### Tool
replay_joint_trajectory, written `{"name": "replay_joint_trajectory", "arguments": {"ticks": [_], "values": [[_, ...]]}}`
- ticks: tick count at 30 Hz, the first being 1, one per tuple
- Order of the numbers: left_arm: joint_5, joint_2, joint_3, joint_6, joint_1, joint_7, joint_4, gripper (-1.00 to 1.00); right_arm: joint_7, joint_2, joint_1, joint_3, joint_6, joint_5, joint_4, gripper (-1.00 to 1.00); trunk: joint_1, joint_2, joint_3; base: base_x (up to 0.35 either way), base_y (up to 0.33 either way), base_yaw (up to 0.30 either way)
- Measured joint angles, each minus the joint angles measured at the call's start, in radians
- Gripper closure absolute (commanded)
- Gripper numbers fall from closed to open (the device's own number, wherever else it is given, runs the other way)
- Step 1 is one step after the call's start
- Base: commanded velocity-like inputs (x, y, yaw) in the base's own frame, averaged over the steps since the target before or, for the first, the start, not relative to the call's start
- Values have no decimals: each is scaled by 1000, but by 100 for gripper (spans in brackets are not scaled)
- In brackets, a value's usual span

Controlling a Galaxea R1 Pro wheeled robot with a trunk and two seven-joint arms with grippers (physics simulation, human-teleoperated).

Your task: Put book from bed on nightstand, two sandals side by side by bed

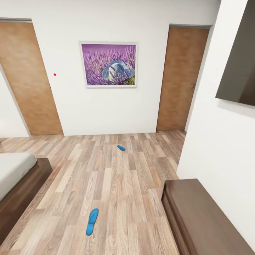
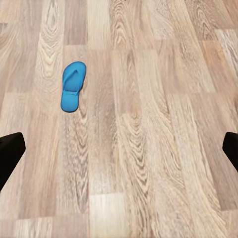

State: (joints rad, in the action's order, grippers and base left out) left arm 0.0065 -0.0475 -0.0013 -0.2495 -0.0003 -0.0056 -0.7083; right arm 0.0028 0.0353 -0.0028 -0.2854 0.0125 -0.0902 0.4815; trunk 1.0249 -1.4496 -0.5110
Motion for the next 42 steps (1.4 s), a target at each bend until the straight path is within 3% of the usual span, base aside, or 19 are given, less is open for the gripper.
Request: {"name": "replay_joint_trajectory", "arguments": {"ticks": [18,42], "values": [[0,0,1,0,0,0,0,-100,0,0,0,1,0,0,-1,-100,0,0,0,221,0,0],[0,0,1,1,0,1,0,-100,1,0,0,2,0,-1,-2,-100,0,0,0,36,0,0]]}}
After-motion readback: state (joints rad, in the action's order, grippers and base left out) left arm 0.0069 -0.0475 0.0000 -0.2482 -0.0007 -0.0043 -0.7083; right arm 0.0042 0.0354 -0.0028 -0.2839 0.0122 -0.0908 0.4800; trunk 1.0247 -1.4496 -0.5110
